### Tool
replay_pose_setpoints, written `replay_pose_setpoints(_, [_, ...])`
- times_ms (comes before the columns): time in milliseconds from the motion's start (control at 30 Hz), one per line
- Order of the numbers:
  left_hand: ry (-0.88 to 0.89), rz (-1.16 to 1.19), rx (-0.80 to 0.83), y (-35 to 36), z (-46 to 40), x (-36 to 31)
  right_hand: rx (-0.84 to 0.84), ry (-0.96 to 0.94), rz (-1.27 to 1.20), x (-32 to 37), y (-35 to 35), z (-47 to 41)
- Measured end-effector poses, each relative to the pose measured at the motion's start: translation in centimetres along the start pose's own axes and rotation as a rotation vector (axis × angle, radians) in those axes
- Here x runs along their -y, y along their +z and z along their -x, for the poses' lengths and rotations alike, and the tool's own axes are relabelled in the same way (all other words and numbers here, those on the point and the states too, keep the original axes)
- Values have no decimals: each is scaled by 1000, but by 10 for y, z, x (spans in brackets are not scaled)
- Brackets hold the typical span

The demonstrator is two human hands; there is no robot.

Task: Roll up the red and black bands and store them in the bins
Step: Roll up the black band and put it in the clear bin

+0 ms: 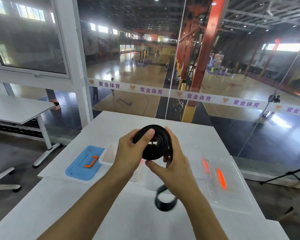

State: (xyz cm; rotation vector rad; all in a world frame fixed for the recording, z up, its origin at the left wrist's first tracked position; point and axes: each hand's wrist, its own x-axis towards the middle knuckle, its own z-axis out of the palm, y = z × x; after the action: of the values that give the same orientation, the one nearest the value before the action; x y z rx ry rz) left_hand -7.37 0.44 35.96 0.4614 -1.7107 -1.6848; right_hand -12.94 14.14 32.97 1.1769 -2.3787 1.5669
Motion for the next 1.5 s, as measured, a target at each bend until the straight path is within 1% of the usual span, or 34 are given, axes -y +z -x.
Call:
replay_pose_setpoints(133, [-59, 132, -84, 10, 9, 9, -91, 76, -92, 1, 21, 5])
replay_pose_setpoints(233, [-114, 106, -72, 11, 14, 20, -76, 80, -113, 0, 26, 6])
replay_pose_setpoints(300, [-201, 91, 40, 1, 13, 26, -21, 37, -50, -3, 17, 5])
replay_pose_setpoints(367, [-285, 81, 205, -17, 11, 26, 100, 15, 9, -7, 2, 2])
replay_pose_setpoints(433, [-256, -30, 361, -35, 4, 24, 269, -8, 53, -10, -11, 0])
replay_pose_setpoints(500, [-196, -195, 506, -47, -2, 15, 417, -41, 100, -8, -16, 1])
replay_pose_setpoints(533, [-174, -273, 557, -51, -4, 12, 454, -44, 116, -7, -14, 2])
replay_pose_setpoints(600, [-135, -381, 585, -54, -8, 10, 460, -24, 123, -5, -8, 5])
replay_pose_setpoints(700, [-68, -433, 525, -58, -8, 18, 403, 27, 104, -9, 2, 9])
replay_pose_setpoints(800, [-55, -343, 392, -60, -7, 33, 330, 120, 86, -15, 6, 13])
replay_pose_setpoints(900, [-96, -219, 245, -58, -6, 52, 291, 224, 3, -21, 13, 21])
replay_pose_setpoints(1000, [-180, -139, 105, -55, -3, 73, 245, 328, -95, -24, 32, 33])
replay_pose_setpoints(1133, [-263, -88, 7, -48, 6, 103, 46, 405, -145, -33, 70, 50])
replay_pose_setpoints(1233, [-292, -67, -53, -41, 13, 120, -165, 492, -191, -43, 98, 61])
replay_pose_setpoints(1300, [-322, -87, -94, -35, 15, 134, -286, 500, -154, -53, 111, 68])
replay_pose_setpoints(1333, [-348, -101, -117, -32, 16, 141, -312, 500, -126, -57, 115, 72])
replay_pose_setpoints(1367, [-372, -112, -136, -29, 15, 149, -315, 512, -104, -61, 118, 75])
replay_pose_setpoints(1433, [-431, -115, -157, -21, 15, 165, -268, 589, -88, -69, 122, 77])
replay_pose_setpoints(1500, [-480, -112, -140, -10, 16, 179, -216, 680, -126, -78, 123, 75])
